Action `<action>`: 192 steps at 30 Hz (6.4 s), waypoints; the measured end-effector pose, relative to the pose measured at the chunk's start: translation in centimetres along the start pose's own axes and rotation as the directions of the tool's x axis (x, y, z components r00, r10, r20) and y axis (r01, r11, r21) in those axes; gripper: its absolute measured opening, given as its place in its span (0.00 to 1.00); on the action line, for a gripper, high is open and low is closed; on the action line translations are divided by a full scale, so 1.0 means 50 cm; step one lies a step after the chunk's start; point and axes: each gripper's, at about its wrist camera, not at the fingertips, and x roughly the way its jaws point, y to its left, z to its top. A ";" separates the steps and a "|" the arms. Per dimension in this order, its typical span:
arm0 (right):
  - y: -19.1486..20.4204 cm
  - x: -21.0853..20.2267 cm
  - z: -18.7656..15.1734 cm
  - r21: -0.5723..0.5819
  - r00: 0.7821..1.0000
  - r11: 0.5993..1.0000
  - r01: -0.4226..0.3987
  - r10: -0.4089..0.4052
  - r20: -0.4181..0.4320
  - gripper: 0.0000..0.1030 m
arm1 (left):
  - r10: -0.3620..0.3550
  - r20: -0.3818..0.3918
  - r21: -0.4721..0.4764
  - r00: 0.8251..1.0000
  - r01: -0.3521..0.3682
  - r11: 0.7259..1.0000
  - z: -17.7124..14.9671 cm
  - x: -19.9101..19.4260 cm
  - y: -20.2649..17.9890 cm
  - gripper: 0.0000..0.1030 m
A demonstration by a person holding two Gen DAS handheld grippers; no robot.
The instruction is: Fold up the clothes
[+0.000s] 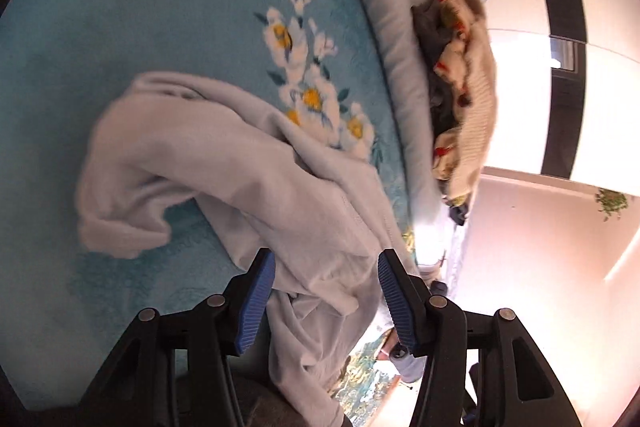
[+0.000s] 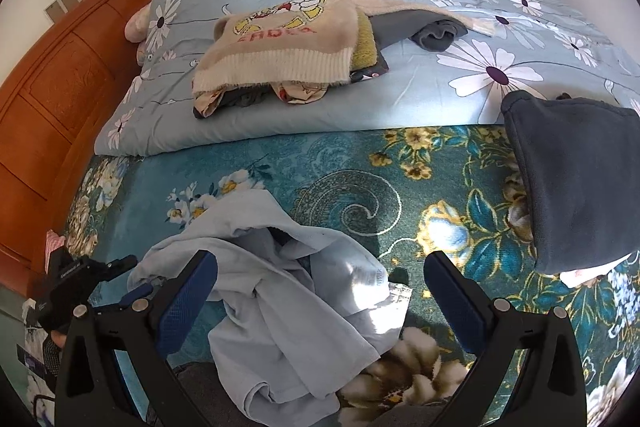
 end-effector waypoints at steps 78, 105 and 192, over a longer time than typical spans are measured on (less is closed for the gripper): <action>-0.171 -0.447 0.208 0.077 0.820 0.997 -0.008 -0.037 0.570 0.02 | -0.118 0.266 0.688 0.957 -0.103 0.718 -0.078 -0.282 -0.444 0.04; -0.039 -0.270 0.158 -0.123 0.961 0.989 -0.078 0.108 0.254 0.02 | 0.284 -0.058 0.623 0.957 -0.187 0.759 -0.097 0.112 -0.286 0.13; 0.002 0.194 0.051 0.043 0.941 0.980 -0.193 0.198 -0.276 0.53 | 0.206 0.296 -0.006 0.933 -0.214 0.977 -0.013 -0.377 0.353 0.04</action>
